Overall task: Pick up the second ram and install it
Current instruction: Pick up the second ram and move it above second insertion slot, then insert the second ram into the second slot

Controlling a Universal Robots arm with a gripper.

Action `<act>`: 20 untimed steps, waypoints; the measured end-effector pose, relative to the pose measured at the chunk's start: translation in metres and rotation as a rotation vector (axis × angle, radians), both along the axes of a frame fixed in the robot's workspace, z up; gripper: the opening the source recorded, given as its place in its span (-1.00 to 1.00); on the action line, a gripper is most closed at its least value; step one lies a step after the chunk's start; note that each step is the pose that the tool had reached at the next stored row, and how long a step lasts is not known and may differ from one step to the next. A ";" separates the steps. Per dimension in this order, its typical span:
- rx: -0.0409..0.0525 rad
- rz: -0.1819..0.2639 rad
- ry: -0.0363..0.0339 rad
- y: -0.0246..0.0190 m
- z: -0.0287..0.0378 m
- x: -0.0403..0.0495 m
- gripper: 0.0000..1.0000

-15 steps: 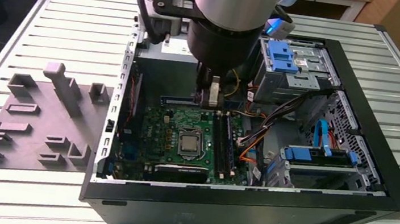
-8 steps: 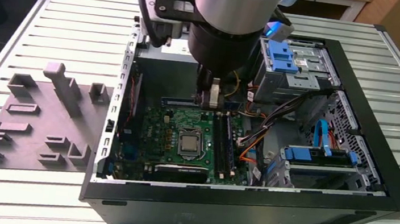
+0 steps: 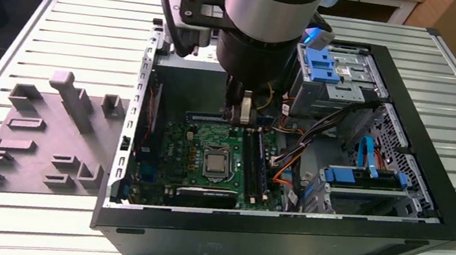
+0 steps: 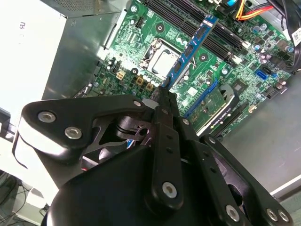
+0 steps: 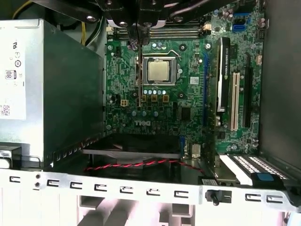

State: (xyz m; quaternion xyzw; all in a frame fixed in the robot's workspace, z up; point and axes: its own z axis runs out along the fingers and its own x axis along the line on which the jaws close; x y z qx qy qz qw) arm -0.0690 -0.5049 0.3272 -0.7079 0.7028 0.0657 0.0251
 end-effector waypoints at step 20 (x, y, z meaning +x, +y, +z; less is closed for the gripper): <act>0.0002 -0.053 -0.0001 0.0001 -0.0020 0.0001 -0.77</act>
